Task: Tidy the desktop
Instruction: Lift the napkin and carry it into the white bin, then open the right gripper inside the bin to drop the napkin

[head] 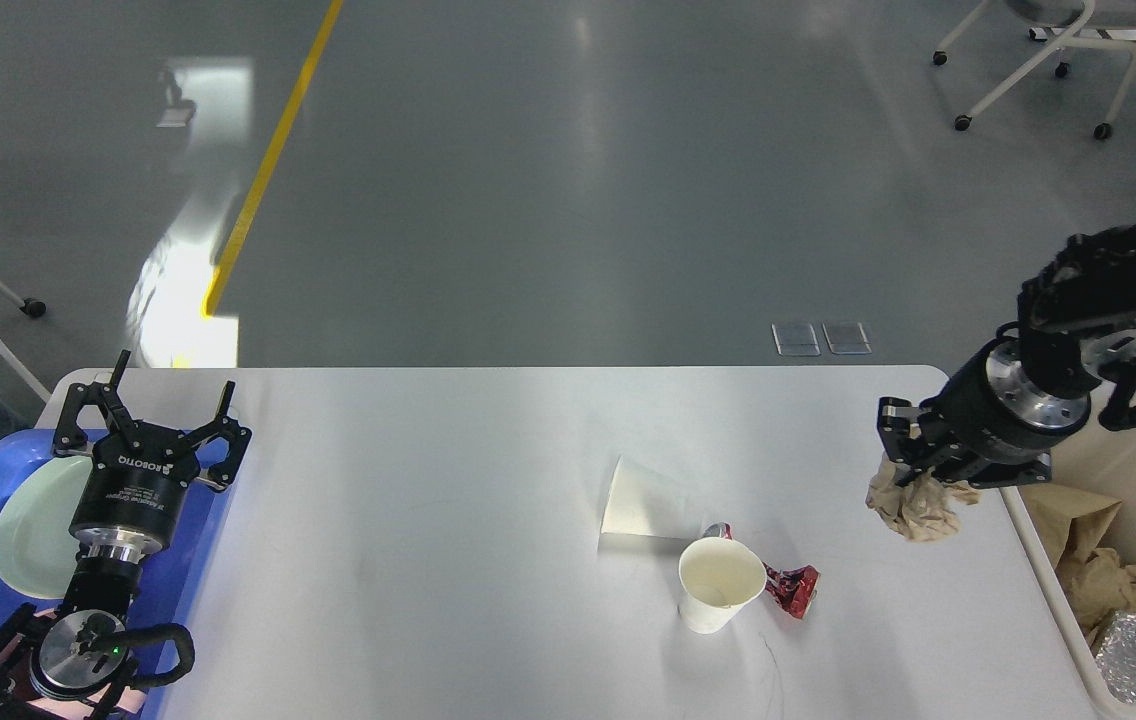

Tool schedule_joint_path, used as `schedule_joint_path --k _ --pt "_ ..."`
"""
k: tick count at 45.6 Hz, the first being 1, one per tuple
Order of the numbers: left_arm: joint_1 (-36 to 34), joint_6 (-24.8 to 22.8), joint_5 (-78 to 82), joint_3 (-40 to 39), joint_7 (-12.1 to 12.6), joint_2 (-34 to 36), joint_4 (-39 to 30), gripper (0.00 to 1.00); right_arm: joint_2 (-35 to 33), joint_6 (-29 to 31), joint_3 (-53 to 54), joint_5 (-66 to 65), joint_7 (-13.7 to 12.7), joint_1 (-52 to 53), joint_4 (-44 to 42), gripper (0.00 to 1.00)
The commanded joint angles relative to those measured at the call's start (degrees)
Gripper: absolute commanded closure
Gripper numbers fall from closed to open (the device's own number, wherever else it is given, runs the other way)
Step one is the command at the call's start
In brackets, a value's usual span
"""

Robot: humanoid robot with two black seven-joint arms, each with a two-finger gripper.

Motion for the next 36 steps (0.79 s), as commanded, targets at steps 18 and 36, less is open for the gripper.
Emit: schedule_joint_path --k 18,36 --pt "0.0 0.0 0.0 0.0 0.0 0.0 0.0 0.03 -21.3 -1.5 11.3 -7.2 0.3 -33.0 -29.7 1.00" --pt "-0.1 0.0 0.0 0.0 0.0 -0.1 0.0 0.03 -12.8 -15.8 33.9 -7.4 0.2 -66.2 -53.5 1.00"
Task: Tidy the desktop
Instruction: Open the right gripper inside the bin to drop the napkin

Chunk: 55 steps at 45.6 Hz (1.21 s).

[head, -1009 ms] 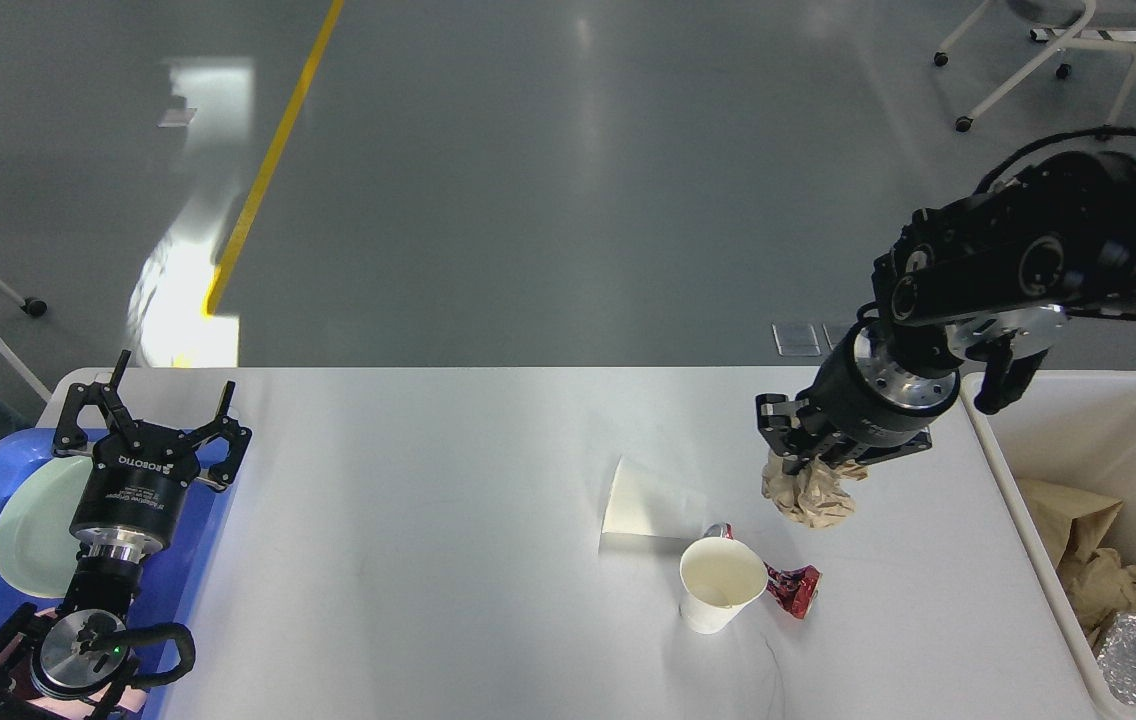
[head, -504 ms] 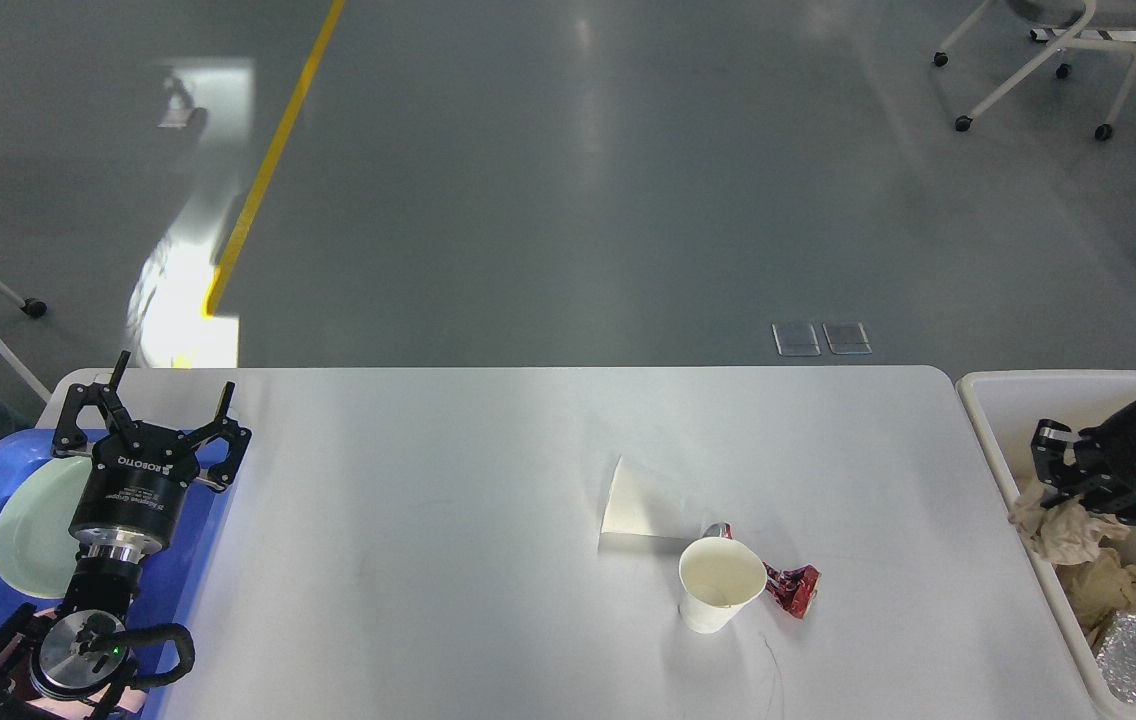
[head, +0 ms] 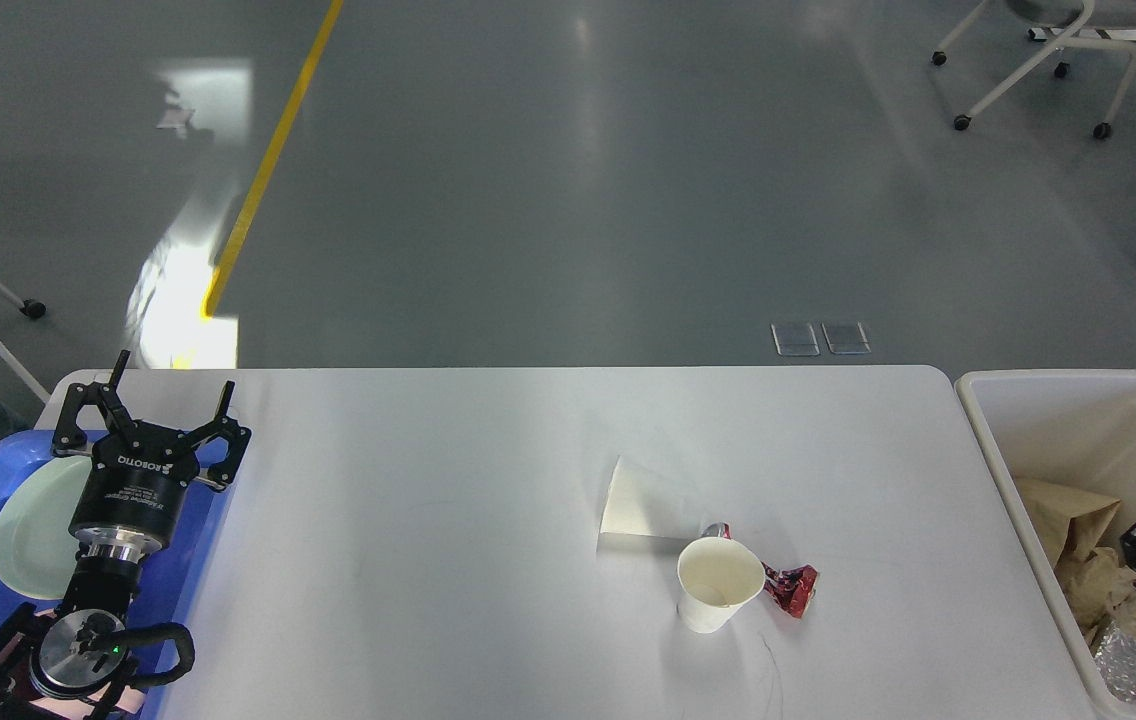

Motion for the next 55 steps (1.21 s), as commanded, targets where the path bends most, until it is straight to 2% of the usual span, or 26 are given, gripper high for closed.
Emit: schedule_joint_path --k 1,10,23,28,37,47,48,51,52,55 --pt "0.0 0.1 0.0 0.0 0.0 -0.1 0.0 0.03 4.7 -2.9 2.1 0.0 0.0 -5.8 -6.6 1.00" --pt "0.0 0.0 0.0 0.0 0.0 0.0 0.0 0.03 10.2 -7.5 2.3 0.8 0.0 -11.6 -14.3 1.00" --pt "0.0 0.0 0.0 0.0 0.0 0.0 0.0 0.03 11.7 -10.6 3.9 0.8 -0.1 -13.9 -15.4 1.00" --pt "0.0 0.0 0.0 0.0 0.0 -0.1 0.0 0.03 13.9 -16.5 6.2 0.8 -0.4 -15.8 -16.4 1.00" --pt "0.0 0.1 0.0 0.0 0.0 0.0 0.0 0.03 16.6 -17.3 6.2 0.8 -0.5 -17.7 -20.6 1.00" --pt "0.0 0.0 0.0 0.0 0.0 -0.1 0.0 0.03 16.6 -17.6 5.9 0.8 -0.5 -17.8 -20.7 1.00" --pt "0.0 0.0 0.0 0.0 0.0 -0.1 0.0 0.03 16.6 -17.9 6.0 0.8 -0.5 -17.8 -20.7 0.89" --pt "0.0 0.1 0.0 0.0 0.0 -0.1 0.0 0.03 16.4 -19.4 6.1 0.9 -0.5 -17.7 -20.9 0.10" --pt "0.0 0.0 0.0 0.0 0.0 -0.1 0.0 0.03 16.4 -20.1 6.1 0.9 -0.5 -17.6 -20.9 0.00" --pt "0.0 0.0 0.0 0.0 0.0 0.0 0.0 0.03 16.4 -21.1 6.1 0.8 -0.5 -17.7 -20.8 0.00"
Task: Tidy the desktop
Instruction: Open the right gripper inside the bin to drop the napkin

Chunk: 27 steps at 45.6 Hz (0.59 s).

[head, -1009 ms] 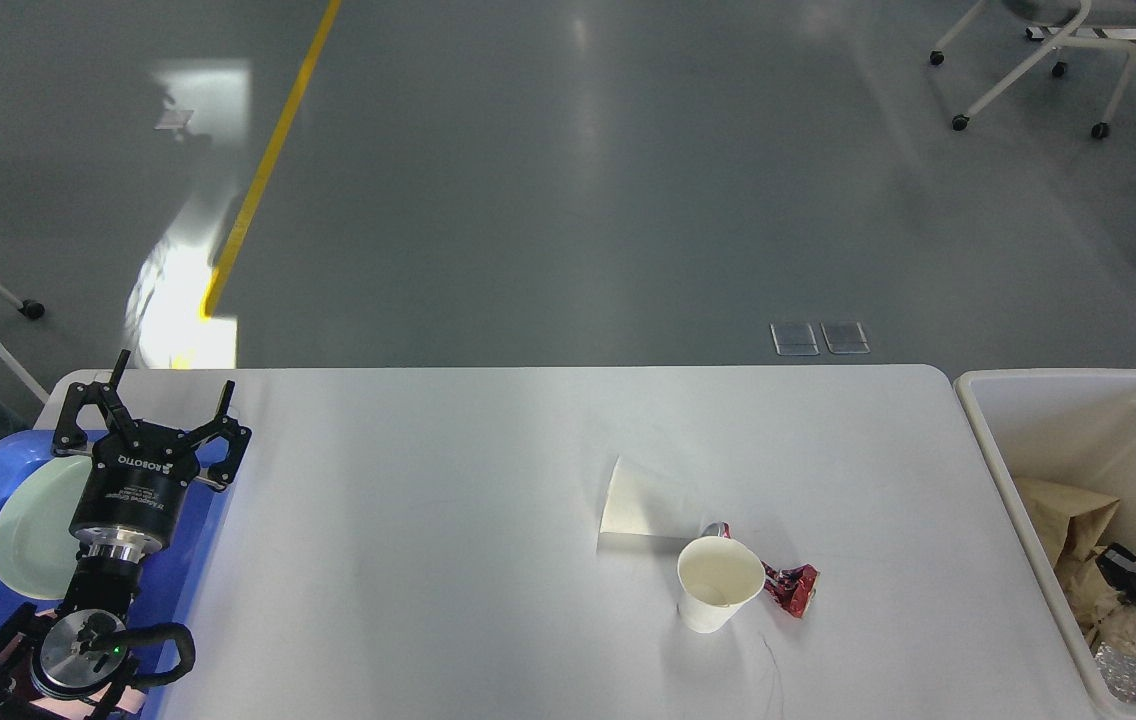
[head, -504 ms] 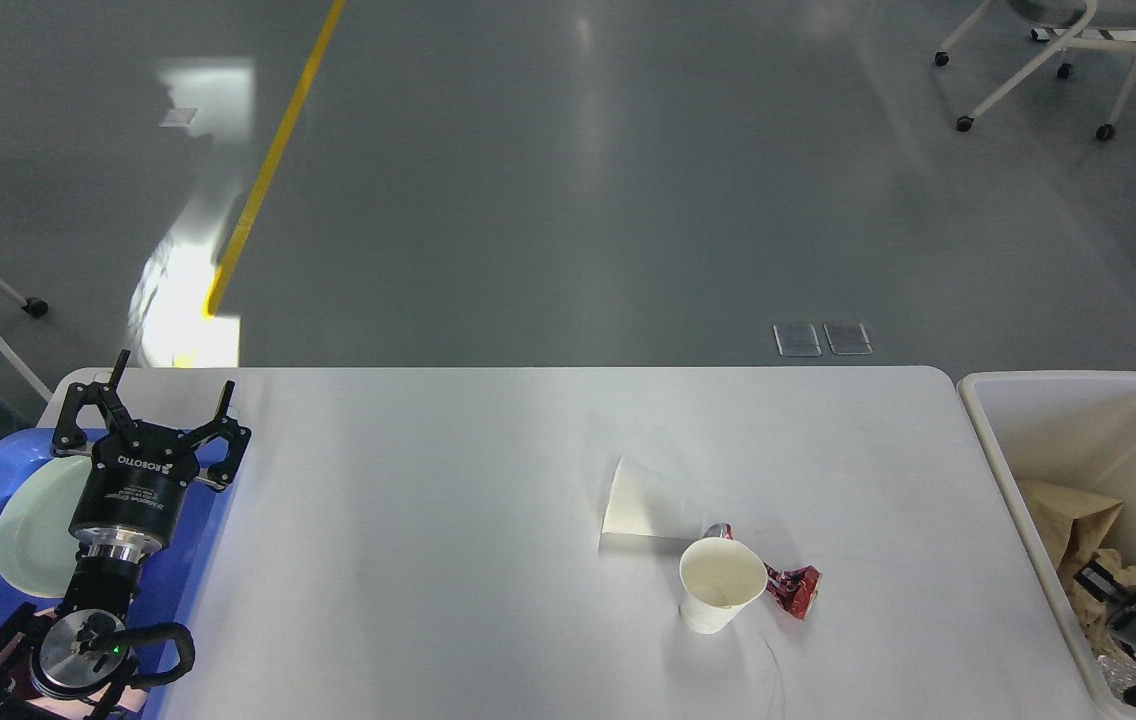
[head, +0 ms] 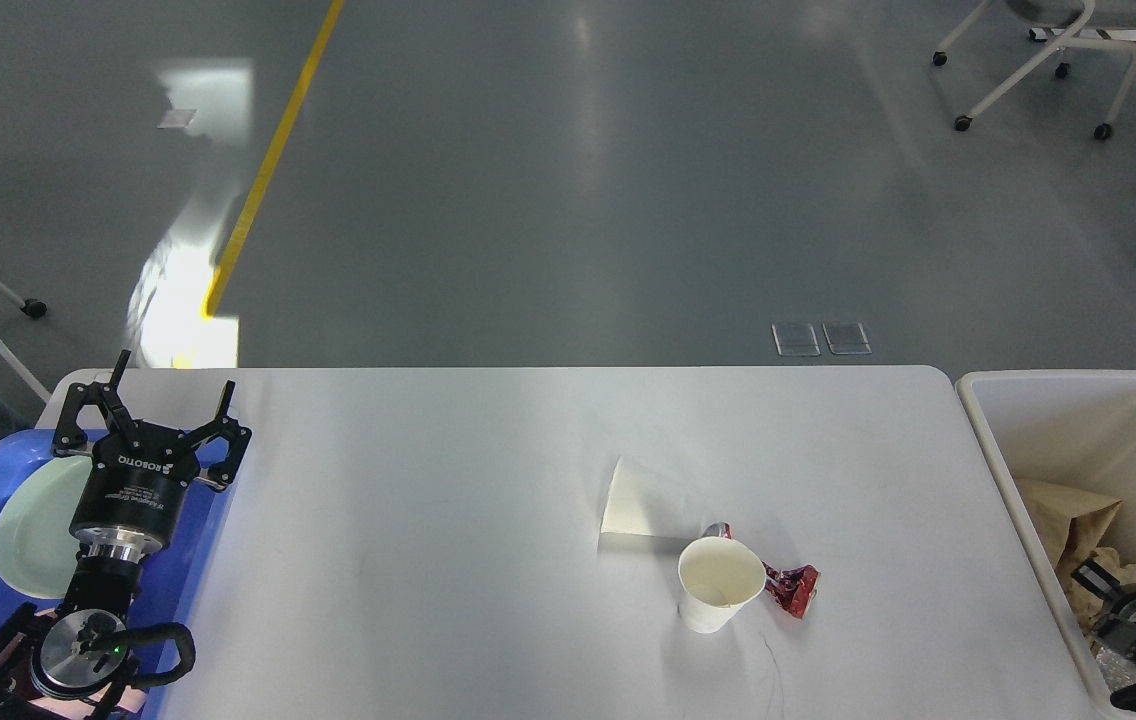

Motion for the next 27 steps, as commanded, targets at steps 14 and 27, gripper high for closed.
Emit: schedule_joint_path --k 14,27 --pt "0.0 -0.1 0.0 0.0 0.0 0.0 0.0 0.03 -0.2 -2.0 0.0 -0.1 0.1 0.3 0.4 0.00" --pt "0.0 0.0 0.0 0.0 0.0 0.0 0.0 0.03 -0.4 -1.9 0.0 -0.9 0.2 0.8 0.8 0.00"
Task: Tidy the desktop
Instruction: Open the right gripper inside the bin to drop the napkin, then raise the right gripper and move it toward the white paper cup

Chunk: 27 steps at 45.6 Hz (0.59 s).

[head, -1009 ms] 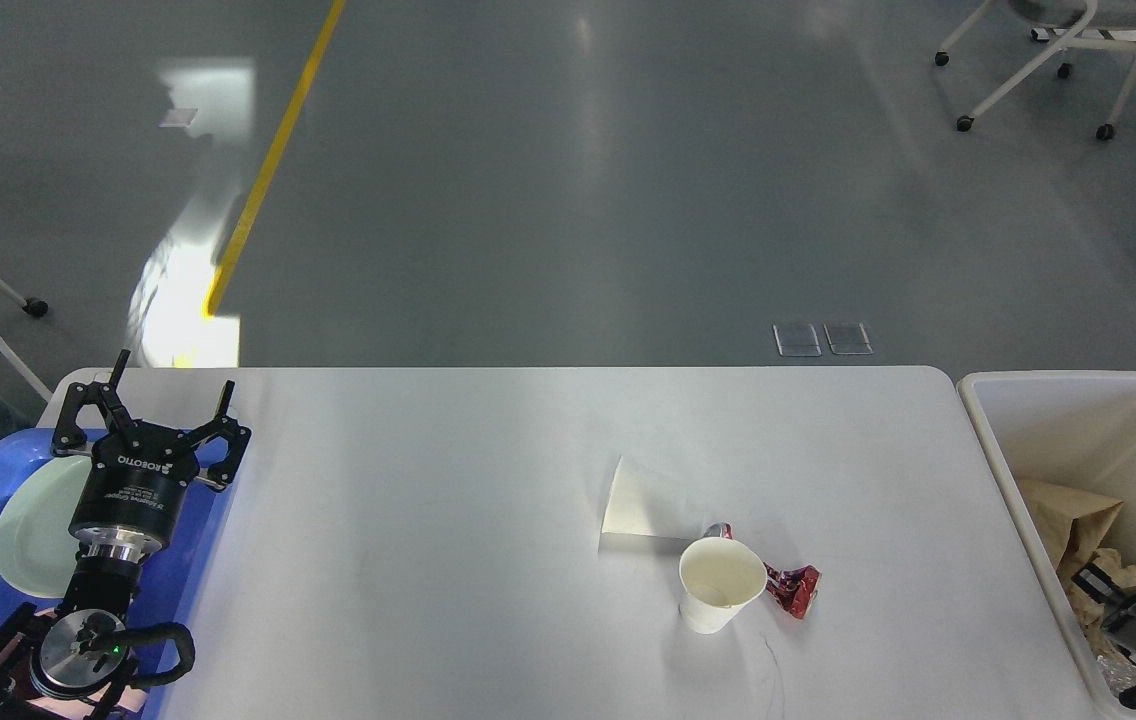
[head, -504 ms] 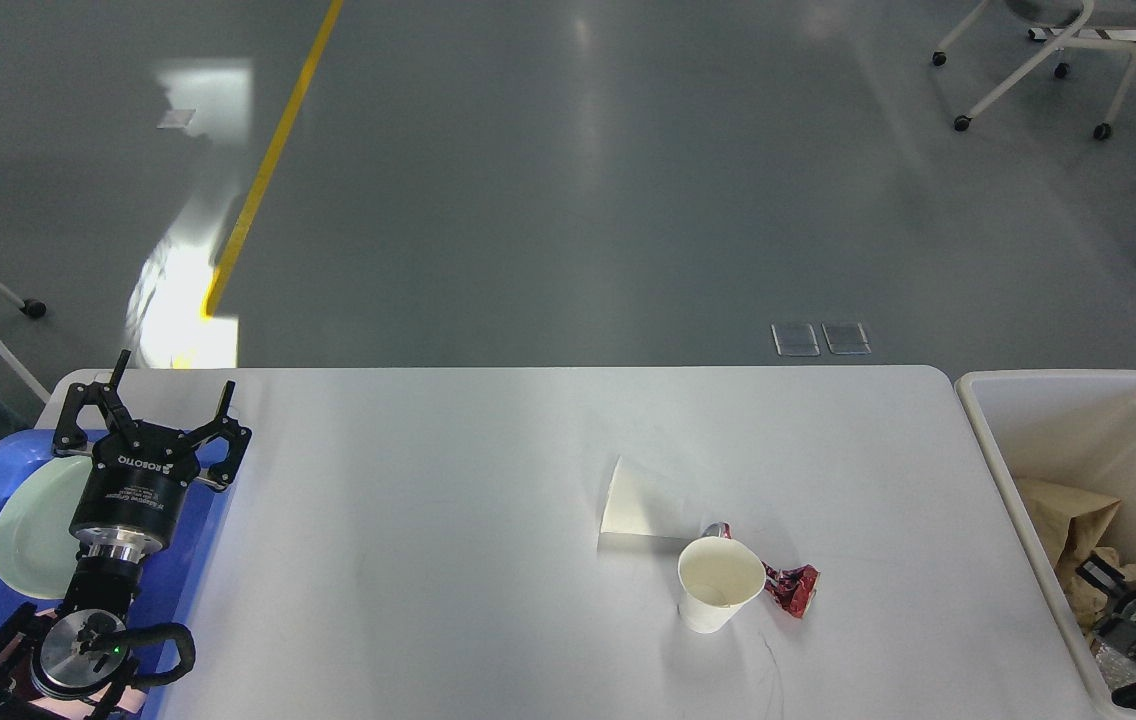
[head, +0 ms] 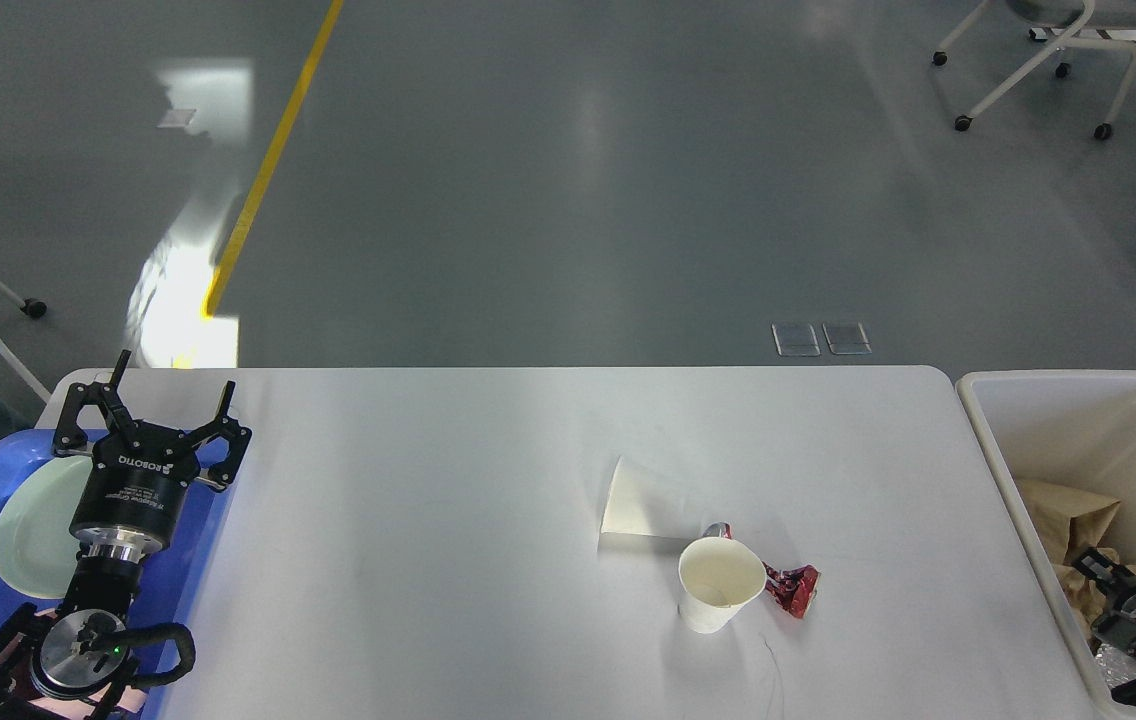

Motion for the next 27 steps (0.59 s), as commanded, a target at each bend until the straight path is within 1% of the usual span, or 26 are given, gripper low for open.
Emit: schedule_joint_path --k 1,8,14,18,24,27 --pt "0.0 0.0 0.0 0.0 0.0 0.1 0.0 0.03 -0.1 0.1 0.0 -0.2 0.0 0.2 0.1 0.00" --pt "0.0 0.1 0.0 0.0 0.0 0.1 0.0 0.03 -0.1 0.3 -0.2 -0.5 0.0 0.6 0.3 0.00" --pt "0.0 0.1 0.0 0.0 0.0 0.1 0.0 0.03 -0.8 1.3 -1.4 -2.5 -0.1 4.7 2.6 0.00" --pt "0.0 0.1 0.0 0.0 0.0 0.1 0.0 0.03 -4.0 3.1 -2.6 -6.3 -0.4 9.2 7.6 0.00" --pt "0.0 0.0 0.0 0.0 0.0 0.0 0.0 0.03 -10.6 6.0 -5.6 -11.7 -0.8 19.4 19.9 0.00" --pt "0.0 0.1 0.0 0.0 0.0 0.0 0.0 0.03 -12.8 8.3 -9.0 -13.0 -1.6 25.2 24.7 0.00"
